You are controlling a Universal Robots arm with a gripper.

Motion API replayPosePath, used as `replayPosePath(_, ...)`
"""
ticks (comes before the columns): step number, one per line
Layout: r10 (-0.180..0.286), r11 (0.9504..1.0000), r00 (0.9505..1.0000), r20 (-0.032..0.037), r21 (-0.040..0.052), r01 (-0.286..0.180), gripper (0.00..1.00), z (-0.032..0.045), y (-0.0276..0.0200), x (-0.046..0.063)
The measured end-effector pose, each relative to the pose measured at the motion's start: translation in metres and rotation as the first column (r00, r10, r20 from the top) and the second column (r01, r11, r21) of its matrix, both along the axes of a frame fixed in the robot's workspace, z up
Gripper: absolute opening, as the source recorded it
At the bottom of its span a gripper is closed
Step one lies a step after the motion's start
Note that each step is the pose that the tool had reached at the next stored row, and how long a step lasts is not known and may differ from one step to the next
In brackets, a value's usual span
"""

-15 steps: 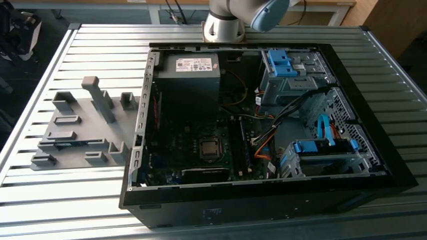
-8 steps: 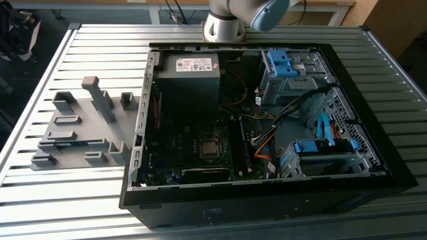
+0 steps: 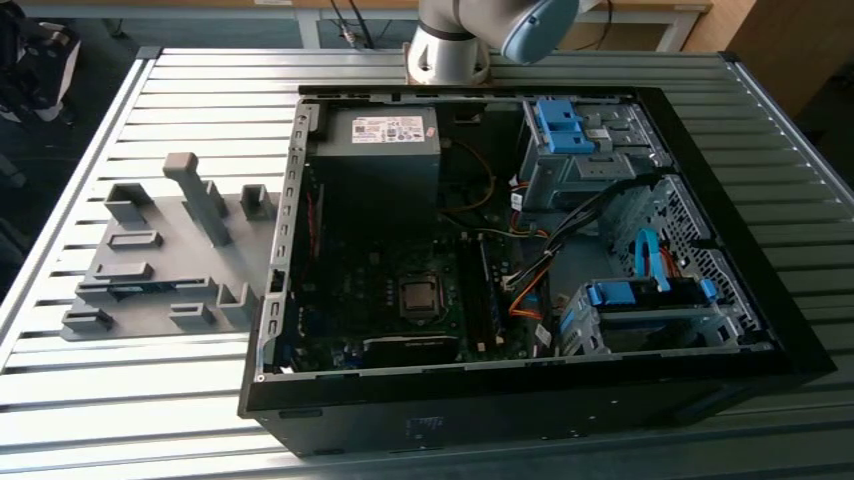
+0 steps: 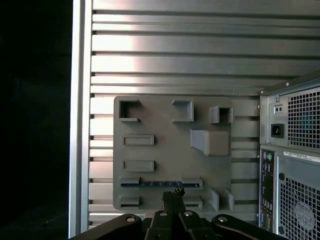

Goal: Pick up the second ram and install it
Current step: 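Pick up the second ram and move it above second insertion slot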

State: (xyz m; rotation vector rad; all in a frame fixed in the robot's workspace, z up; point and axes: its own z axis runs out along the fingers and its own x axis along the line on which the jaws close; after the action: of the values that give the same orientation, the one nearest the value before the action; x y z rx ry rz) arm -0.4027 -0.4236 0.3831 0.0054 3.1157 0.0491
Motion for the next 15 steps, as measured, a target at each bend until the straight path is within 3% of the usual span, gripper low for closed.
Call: replayPosePath(15, 0.049, 0.9988, 0.9988, 0.0000, 0.0000, -0.049, 0.11, 0.0000, -0.0003, -0.0006)
